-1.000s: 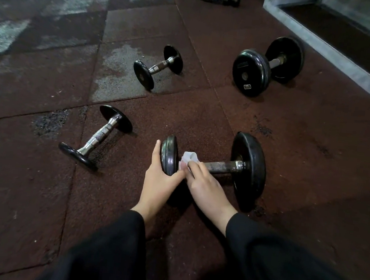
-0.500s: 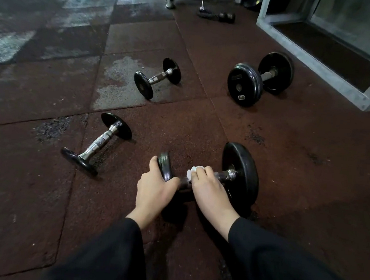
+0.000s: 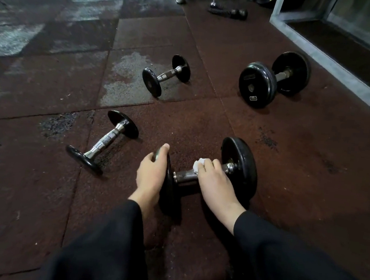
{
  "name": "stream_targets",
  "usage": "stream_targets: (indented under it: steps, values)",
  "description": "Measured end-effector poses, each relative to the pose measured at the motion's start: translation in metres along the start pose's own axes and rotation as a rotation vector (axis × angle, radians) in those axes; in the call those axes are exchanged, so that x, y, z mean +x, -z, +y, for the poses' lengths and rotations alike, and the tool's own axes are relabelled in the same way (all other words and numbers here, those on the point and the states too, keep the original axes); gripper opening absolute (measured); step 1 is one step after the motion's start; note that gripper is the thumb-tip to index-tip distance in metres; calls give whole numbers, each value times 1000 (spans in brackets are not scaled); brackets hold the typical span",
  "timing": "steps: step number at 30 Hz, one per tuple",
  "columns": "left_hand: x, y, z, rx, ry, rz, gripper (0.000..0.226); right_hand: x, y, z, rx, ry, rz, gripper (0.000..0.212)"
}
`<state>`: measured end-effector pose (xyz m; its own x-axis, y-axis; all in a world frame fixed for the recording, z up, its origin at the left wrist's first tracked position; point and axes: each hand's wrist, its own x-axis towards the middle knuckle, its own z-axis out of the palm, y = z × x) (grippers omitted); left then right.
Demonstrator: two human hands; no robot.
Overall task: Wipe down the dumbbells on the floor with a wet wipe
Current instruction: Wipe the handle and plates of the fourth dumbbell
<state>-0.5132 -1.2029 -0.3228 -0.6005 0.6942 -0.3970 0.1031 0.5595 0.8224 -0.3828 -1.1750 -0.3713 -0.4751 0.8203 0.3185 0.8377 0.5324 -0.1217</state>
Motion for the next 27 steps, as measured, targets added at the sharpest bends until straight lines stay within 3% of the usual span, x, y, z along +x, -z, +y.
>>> stream_targets:
  steps: [2,6,11,15,17,20,23,27]
  values:
    - [-5,-6,-6,-60,-54,6,91,7,4,-1,19,-45,-40,27]
    - [-4,-9,-7,-99,-117,42,65,29,7,-1,121,-89,-285,29]
    - [0,-12,-15,-122,-145,59,56,47,-4,-26,250,11,-407,24]
    - [6,-14,-12,-100,-109,54,15,19,-7,-17,360,68,-224,28]
    - [12,-13,-10,-100,-109,44,24,13,-6,-10,347,75,-126,27]
    - [20,-15,-9,-93,-119,72,56,28,-6,-14,324,22,-178,28]
    - [23,-15,-5,-108,-117,80,49,33,-13,-20,342,2,-242,32]
    - [29,-14,-2,-120,-116,70,41,-1,-17,-14,369,62,-115,50]
